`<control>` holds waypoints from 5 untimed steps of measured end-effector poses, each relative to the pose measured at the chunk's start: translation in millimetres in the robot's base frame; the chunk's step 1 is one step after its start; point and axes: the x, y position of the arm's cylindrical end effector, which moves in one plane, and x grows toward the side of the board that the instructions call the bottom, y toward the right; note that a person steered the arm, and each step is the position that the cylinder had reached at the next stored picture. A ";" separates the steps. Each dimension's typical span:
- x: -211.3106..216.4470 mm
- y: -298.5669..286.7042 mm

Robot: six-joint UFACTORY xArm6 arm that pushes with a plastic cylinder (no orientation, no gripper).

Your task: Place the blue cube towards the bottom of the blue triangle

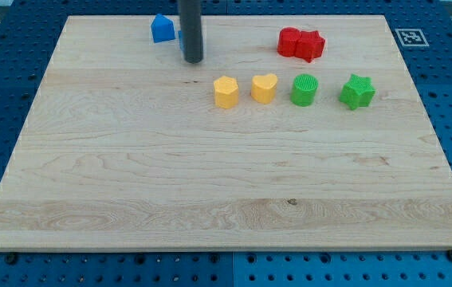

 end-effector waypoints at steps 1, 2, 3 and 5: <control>0.0 -7.2; 0.5 -5.9; 22.6 21.1; -7.1 48.7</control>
